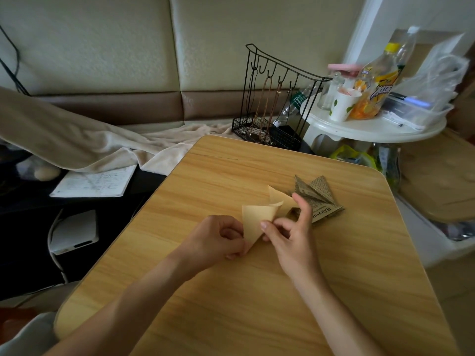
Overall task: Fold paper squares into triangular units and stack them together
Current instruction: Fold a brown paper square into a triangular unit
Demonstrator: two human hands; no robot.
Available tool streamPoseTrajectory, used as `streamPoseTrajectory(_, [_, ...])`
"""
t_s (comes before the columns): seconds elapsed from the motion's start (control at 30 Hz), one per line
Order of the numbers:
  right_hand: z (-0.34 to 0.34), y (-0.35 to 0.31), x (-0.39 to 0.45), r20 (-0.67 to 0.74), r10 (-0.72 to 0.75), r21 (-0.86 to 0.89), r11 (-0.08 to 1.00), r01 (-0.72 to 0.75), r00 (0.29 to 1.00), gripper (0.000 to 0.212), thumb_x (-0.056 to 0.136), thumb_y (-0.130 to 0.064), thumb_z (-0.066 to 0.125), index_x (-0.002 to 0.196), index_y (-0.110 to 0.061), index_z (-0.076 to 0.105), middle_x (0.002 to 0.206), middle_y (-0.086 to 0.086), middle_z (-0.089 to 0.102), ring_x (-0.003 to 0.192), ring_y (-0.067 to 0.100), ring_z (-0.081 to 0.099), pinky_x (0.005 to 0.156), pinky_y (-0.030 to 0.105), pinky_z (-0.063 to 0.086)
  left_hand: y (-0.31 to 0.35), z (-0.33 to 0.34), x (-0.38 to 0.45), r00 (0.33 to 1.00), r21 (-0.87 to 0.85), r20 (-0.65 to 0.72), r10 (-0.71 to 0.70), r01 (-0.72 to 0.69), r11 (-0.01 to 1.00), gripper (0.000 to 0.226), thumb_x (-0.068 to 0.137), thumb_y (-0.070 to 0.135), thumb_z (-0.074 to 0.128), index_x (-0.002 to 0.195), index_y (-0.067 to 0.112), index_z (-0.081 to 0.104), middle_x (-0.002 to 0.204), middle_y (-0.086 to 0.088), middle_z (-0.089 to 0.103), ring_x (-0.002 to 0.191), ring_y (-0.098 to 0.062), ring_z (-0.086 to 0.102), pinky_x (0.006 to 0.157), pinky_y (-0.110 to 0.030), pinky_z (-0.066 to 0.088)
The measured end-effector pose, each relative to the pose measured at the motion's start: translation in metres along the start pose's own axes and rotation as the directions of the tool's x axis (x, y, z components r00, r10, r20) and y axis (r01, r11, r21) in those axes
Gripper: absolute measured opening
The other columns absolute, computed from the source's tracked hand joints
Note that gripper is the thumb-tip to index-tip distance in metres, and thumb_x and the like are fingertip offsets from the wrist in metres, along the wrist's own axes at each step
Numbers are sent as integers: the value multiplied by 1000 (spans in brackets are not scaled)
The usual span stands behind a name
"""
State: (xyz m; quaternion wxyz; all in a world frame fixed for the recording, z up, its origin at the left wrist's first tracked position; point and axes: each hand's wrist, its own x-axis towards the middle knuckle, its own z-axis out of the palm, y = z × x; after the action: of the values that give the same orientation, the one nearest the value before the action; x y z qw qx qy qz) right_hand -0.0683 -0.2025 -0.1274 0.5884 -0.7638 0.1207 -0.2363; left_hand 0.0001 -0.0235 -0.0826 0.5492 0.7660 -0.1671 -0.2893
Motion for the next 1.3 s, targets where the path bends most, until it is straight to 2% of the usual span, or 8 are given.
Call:
streamPoseTrajectory(0.07, [0,-2,0,38,18,2,1000,-18,999,84,90,-20,80,152,-33,24,87,1,78,79,23,74,87,48,58,0,3,-1,998,-66,-55,-6,3,998,13,91,25,74,95,12,77,83,-11,77,73,-15,73,67,-25,59])
streamPoseTrajectory(0.13, [1,-3,0,84,20,7,1000,-20,996,84,88,-21,82,150,-37,28,87,3,78,85,24,74,95,53,55,-2,5,1,991,-127,-136,-15,-3,992,25,94,32,73,90,8,77,86,-13,77,78,-18,75,66,-26,60])
streamPoseTrajectory(0.27, [2,0,0,141,31,-6,1000,-31,989,77,88,-26,83,147,-37,36,87,3,77,84,24,73,93,56,54,-7,5,2,981,-200,-193,-32,-8,980,25,95,22,71,91,-2,76,90,-21,75,75,-15,72,65,-22,59])
streamPoseTrajectory(0.4, [1,1,2,134,46,70,996,-56,990,58,84,-39,79,135,-38,50,89,3,78,79,20,74,81,43,59,-7,4,3,988,-180,-156,-19,-10,984,24,95,21,72,89,-1,76,91,-22,74,74,-14,71,66,-22,59])
streamPoseTrajectory(0.53, [0,2,5,150,32,107,993,-48,988,30,88,-30,76,116,-34,64,88,7,77,74,19,71,73,42,58,-8,2,5,992,-167,-124,-16,-5,986,21,95,21,72,87,3,77,88,-18,76,73,-13,70,65,-22,58])
streamPoseTrajectory(0.73, [0,2,5,157,47,164,984,-73,987,18,90,-24,75,106,-25,67,88,8,77,69,14,69,68,26,56,-10,2,6,993,-166,-119,-1,-19,986,22,95,21,72,89,0,76,90,-23,74,74,-15,70,66,-23,58])
streamPoseTrajectory(1.1, [-1,2,7,84,96,207,972,-112,992,19,88,-34,73,94,-17,67,74,3,72,62,16,66,59,19,48,-6,1,5,994,-155,-106,-6,-10,988,22,95,18,73,74,11,76,71,-2,71,67,-8,67,63,-19,55])
streamPoseTrajectory(1.3, [1,4,6,32,95,158,983,-99,995,11,97,-19,72,88,-16,67,66,5,70,57,19,69,52,14,41,-3,1,2,995,-141,-99,-3,-11,990,22,95,18,72,74,15,77,76,-3,73,70,-10,69,65,-19,56])
